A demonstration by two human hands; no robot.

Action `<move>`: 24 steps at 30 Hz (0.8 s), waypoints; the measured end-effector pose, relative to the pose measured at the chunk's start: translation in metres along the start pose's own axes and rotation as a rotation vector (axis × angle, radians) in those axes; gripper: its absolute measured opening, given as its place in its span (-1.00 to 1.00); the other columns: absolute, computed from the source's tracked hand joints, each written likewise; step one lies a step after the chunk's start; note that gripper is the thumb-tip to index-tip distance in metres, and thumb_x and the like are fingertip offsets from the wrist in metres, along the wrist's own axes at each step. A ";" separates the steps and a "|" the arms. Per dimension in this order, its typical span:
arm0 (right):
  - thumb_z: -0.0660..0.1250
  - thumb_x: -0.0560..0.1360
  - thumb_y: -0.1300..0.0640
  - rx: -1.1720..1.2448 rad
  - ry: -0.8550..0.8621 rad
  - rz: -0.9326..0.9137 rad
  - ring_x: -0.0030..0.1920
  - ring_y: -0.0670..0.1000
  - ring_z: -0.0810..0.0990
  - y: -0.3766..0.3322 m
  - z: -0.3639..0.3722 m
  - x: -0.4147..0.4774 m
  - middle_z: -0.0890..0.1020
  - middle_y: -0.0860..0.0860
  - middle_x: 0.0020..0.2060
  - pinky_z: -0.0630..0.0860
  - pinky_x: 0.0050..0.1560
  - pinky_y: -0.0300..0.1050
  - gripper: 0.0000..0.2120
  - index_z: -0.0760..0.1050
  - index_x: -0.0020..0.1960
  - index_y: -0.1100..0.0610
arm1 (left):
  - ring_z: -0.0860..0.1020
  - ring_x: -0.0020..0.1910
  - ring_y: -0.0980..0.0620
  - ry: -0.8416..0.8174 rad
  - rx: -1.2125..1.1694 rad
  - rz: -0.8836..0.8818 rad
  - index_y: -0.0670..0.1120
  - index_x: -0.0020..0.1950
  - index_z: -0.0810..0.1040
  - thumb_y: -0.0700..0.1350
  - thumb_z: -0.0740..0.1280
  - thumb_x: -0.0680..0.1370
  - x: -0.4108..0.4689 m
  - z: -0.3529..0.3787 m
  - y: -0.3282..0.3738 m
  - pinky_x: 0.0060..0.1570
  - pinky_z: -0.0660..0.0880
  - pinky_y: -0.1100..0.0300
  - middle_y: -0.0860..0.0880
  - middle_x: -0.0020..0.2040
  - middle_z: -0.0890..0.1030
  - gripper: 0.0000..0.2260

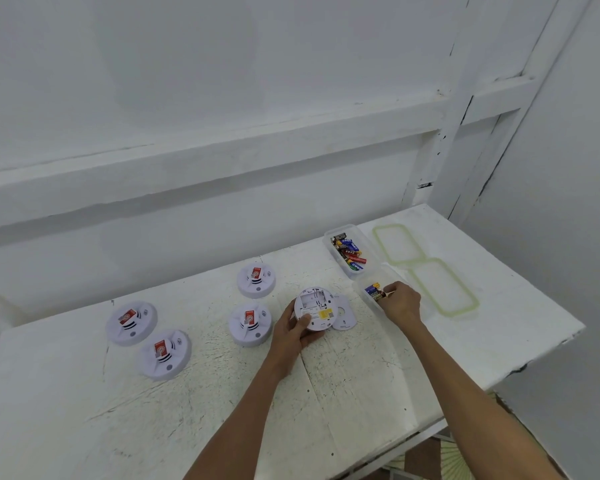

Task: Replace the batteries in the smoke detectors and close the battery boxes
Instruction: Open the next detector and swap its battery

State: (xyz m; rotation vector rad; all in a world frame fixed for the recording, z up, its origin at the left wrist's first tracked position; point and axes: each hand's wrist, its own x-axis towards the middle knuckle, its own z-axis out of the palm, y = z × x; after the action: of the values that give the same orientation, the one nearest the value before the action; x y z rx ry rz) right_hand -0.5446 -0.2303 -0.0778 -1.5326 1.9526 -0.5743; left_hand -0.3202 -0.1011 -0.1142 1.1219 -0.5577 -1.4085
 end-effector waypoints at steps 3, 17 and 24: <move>0.41 0.45 0.26 -0.019 -0.002 -0.025 0.11 0.13 0.60 0.000 -0.001 0.000 0.64 0.18 0.09 0.52 0.03 -0.10 -0.71 0.59 0.17 0.25 | 0.66 0.24 -0.21 0.020 -0.012 -0.009 -0.06 0.51 0.43 -0.23 0.33 0.66 0.001 0.000 -0.002 0.14 0.66 -0.08 -0.14 0.31 0.66 -0.59; 0.25 0.55 0.28 -0.155 0.063 -0.349 -0.10 0.14 0.63 -0.051 -0.003 0.031 0.68 0.16 -0.10 0.57 -0.14 -0.05 -0.81 0.64 0.01 0.25 | 0.66 0.24 -0.22 0.050 -0.061 -0.011 -0.08 0.49 0.44 -0.22 0.35 0.66 0.003 0.003 -0.001 0.12 0.67 -0.05 -0.16 0.29 0.67 -0.60; 0.21 0.57 0.33 -0.399 -0.001 -0.383 0.21 0.19 0.41 -0.076 0.007 0.066 0.59 0.22 0.02 0.43 -0.10 -0.05 -0.75 0.52 0.22 0.23 | 0.67 0.24 -0.20 0.054 -0.056 -0.050 -0.04 0.48 0.46 -0.22 0.36 0.65 0.008 0.000 0.001 0.14 0.66 -0.04 -0.16 0.29 0.67 -0.61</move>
State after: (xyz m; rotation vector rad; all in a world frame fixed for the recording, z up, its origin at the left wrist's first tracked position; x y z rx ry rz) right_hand -0.4962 -0.3131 -0.0456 -2.1809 1.8585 -0.3433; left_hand -0.3184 -0.1090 -0.1160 1.1323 -0.4518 -1.4237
